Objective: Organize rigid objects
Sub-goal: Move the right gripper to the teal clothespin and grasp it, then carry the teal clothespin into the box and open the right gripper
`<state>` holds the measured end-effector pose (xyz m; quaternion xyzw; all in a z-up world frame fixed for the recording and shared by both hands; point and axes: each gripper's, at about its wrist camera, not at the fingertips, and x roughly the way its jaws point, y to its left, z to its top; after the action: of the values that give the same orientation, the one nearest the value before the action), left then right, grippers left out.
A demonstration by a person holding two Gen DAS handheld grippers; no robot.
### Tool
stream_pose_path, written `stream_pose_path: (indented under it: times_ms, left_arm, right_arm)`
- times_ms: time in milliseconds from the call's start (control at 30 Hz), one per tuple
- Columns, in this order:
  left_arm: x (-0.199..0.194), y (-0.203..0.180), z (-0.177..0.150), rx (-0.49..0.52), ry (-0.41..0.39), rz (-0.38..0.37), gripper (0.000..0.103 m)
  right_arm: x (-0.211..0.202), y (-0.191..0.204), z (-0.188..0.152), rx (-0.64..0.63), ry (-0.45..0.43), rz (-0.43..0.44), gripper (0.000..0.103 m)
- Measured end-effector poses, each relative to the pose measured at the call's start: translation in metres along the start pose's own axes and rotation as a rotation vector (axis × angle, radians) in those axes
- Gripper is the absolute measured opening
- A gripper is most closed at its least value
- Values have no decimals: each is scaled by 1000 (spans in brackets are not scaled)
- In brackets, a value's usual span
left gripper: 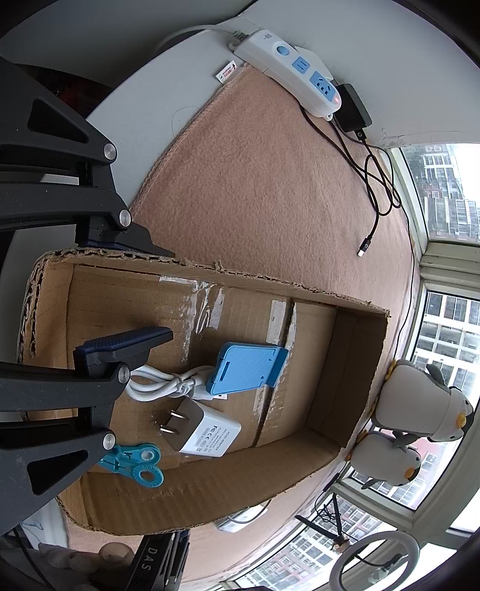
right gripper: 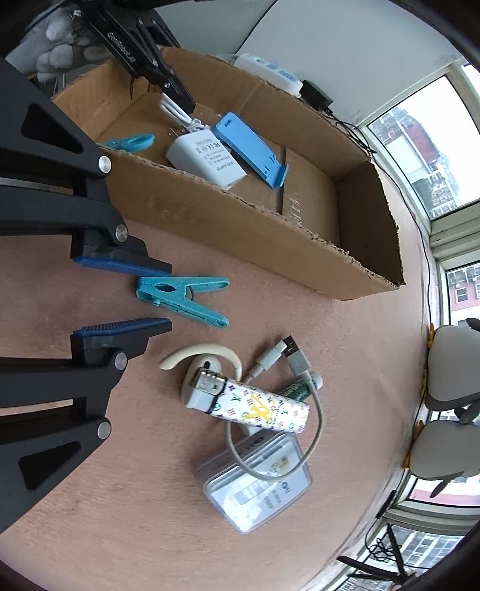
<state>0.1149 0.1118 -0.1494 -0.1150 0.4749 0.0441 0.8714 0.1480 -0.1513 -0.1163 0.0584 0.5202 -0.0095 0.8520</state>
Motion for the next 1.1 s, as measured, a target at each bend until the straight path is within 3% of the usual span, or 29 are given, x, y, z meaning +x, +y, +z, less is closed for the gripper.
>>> stream_pose_path:
  times_ms: [867, 1100]
  left_arm:
    - [0, 0, -1, -1, -1, 1, 36]
    - [0, 0, -1, 0, -2, 2, 36]
  right_arm:
    - [12, 0, 22, 3, 8, -52, 20]
    - [10, -3, 21, 17, 29, -9, 20]
